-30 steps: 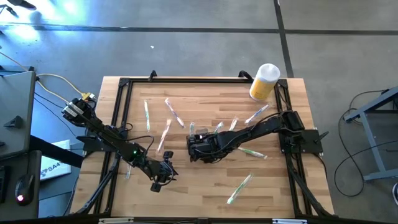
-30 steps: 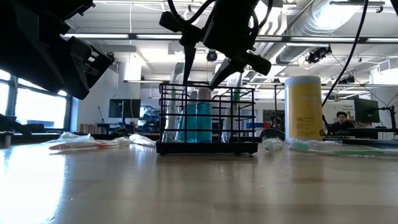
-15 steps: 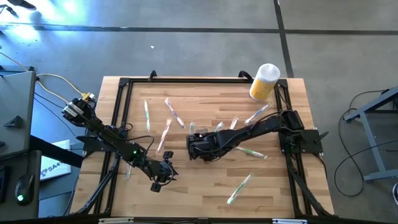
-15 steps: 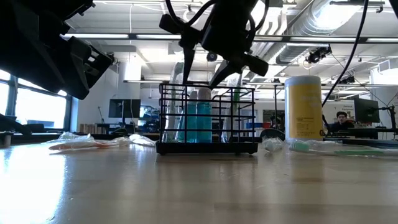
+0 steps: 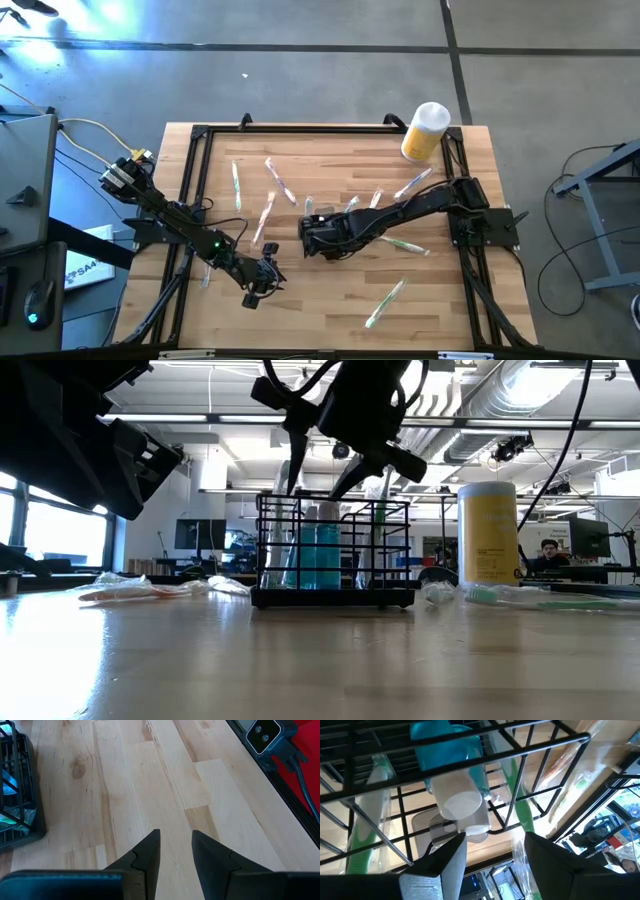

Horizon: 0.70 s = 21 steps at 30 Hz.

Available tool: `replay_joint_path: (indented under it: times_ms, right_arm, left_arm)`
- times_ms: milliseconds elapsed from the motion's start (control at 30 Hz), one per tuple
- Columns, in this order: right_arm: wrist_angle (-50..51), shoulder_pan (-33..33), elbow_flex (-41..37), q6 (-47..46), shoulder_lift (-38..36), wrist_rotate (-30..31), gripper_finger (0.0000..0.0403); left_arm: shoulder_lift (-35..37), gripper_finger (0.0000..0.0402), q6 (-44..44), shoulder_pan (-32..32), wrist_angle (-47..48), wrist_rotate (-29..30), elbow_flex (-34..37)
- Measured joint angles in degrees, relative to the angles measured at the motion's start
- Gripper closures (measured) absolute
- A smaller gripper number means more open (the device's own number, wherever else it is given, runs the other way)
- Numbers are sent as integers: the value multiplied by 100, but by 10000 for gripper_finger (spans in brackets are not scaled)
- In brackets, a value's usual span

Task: Pick & Place toothbrushing station
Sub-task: Put the orange toothbrush into the black mesh organizer

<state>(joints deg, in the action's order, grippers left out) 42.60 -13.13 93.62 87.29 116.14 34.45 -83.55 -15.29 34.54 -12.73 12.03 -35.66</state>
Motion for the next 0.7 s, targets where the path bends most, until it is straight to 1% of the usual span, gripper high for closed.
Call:
replay_joint_path:
  times_ms: [700]
  right_arm:
    - [-183,-40,0,110,0,-42,209]
  left_arm:
    - [0,295,-1,0,24,0,0]
